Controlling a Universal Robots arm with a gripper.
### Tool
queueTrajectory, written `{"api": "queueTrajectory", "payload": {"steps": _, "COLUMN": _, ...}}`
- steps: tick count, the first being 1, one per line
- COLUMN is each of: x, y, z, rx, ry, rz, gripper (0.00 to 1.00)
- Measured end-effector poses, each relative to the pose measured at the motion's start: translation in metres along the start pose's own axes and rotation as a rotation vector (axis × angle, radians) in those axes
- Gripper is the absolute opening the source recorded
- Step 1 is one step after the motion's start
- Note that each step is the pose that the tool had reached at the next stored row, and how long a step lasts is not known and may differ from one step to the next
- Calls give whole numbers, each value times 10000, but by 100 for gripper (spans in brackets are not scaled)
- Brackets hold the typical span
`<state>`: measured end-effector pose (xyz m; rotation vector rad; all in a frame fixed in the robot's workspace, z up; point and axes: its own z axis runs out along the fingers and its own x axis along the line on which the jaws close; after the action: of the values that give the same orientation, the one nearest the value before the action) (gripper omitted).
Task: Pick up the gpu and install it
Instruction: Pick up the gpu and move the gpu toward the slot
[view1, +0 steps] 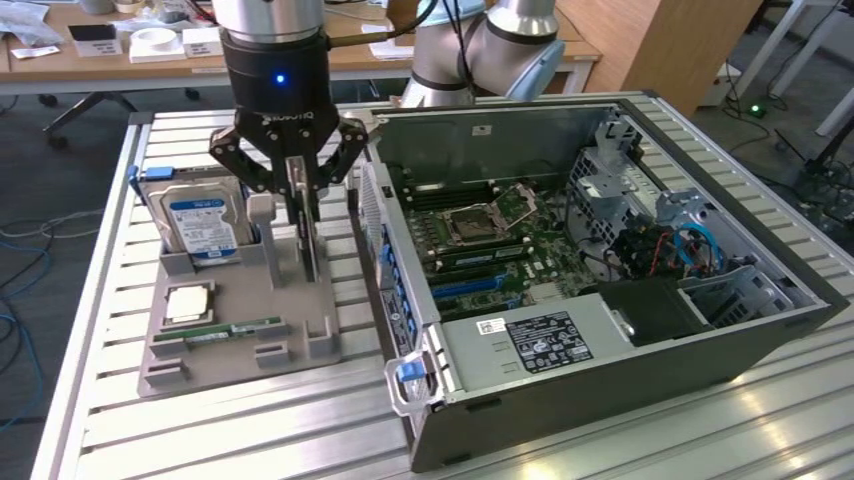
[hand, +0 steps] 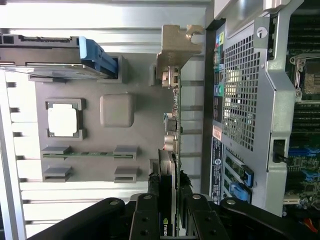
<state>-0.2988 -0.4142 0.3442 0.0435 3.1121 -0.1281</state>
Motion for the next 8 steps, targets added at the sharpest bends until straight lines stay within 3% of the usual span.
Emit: {"api": "queueTrajectory", "payload": {"steps": 8, "x": -1, "y": -3, "z": -44, "rx": 30, "ry": -2, "rz": 0, "gripper": 26}}
